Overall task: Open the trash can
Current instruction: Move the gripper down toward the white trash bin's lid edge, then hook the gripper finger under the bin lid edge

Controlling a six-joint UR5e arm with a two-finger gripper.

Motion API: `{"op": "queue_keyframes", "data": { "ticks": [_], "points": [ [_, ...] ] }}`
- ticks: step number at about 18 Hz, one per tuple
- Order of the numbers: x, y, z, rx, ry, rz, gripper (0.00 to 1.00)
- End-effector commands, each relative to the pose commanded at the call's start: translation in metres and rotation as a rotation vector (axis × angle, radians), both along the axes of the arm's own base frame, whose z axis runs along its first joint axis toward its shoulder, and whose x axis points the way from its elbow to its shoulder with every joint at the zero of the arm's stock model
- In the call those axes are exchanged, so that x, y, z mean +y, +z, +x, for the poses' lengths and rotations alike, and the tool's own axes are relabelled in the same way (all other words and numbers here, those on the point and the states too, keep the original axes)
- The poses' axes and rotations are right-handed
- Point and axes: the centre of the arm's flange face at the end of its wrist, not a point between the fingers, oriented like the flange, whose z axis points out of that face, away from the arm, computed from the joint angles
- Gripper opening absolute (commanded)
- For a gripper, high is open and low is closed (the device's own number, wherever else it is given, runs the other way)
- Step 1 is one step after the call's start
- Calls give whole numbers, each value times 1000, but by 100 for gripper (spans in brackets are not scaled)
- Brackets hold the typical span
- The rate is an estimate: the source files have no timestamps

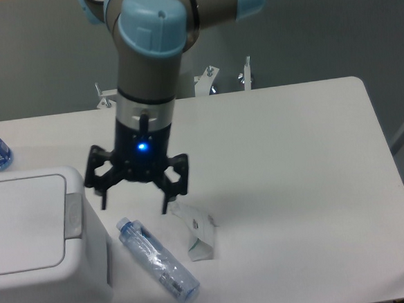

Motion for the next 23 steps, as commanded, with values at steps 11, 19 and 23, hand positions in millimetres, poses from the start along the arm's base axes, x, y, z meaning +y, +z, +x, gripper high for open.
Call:
{"op": "queue_keyframes", "data": {
  "ticks": [11, 19, 23],
  "points": [
    [9, -9, 9, 4, -11, 3, 100],
    [11, -15, 7, 7, -15, -2, 100],
    [12, -15, 7, 7, -15, -2, 100]
  ]
}}
